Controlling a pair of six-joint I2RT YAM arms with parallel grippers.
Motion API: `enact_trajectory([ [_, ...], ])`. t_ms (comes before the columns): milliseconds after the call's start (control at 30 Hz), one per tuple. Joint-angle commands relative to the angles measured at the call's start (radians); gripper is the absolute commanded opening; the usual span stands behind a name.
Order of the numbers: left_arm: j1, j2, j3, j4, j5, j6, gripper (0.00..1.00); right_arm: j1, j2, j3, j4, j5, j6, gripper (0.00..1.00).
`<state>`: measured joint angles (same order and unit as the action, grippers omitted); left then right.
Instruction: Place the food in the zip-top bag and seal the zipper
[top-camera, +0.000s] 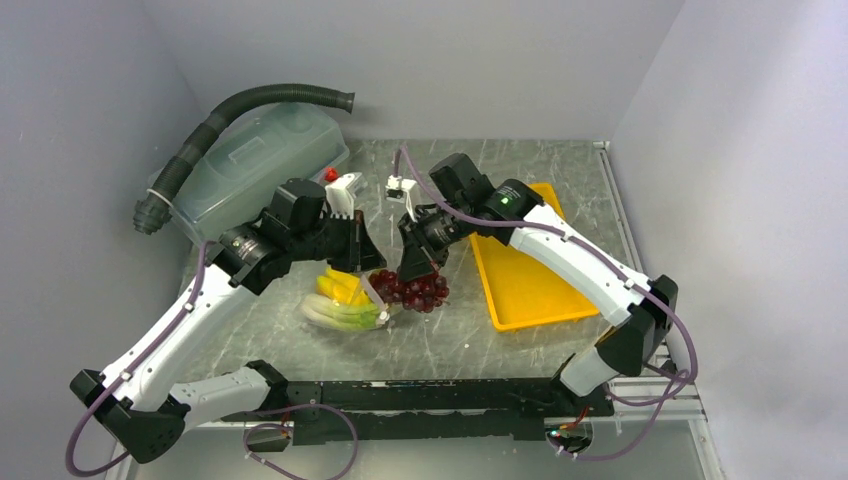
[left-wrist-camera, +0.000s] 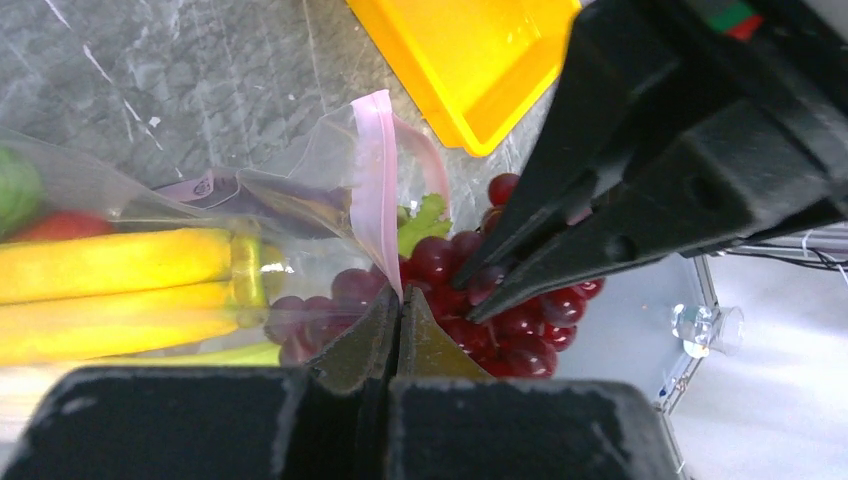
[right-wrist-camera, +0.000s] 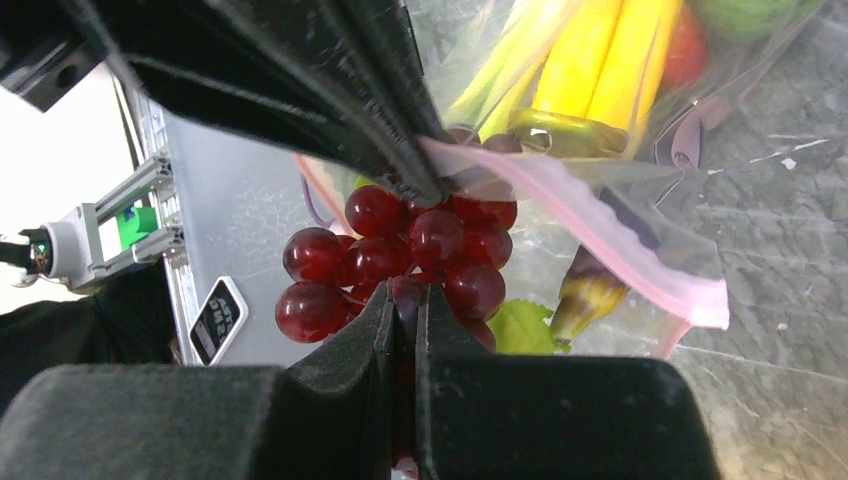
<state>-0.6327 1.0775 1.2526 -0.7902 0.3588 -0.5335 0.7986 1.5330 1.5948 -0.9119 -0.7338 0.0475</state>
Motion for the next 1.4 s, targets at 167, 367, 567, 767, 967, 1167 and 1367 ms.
enact_trajectory([
  [167, -0.014, -0.028, -0.002, 0.069, 0.066, 0.037, 0.00, 0.008, -0.027, -0.086, 0.275, -0.013, 0.114, 0.00],
  [367, -0.015, -0.021, 0.004, 0.076, 0.073, 0.019, 0.00, 0.026, -0.077, -0.225, 0.484, 0.122, 0.294, 0.00],
  [567, -0.024, -0.009, -0.001, 0.102, 0.093, 0.002, 0.00, 0.033, -0.112, -0.338, 0.641, 0.278, 0.471, 0.00],
  [767, -0.045, 0.001, -0.003, 0.117, 0.087, -0.009, 0.00, 0.063, -0.087, -0.354, 0.666, 0.427, 0.572, 0.00],
  [967, -0.050, -0.009, 0.003, 0.094, 0.046, -0.004, 0.00, 0.085, -0.074, -0.334, 0.627, 0.497, 0.575, 0.13],
  [1167, -0.051, -0.016, 0.007, 0.058, -0.049, -0.009, 0.00, 0.085, -0.123, -0.325, 0.604, 0.494, 0.539, 0.46],
  [1367, -0.050, -0.020, 0.011, 0.027, -0.120, -0.024, 0.00, 0.086, -0.186, -0.322, 0.569, 0.481, 0.509, 0.51],
])
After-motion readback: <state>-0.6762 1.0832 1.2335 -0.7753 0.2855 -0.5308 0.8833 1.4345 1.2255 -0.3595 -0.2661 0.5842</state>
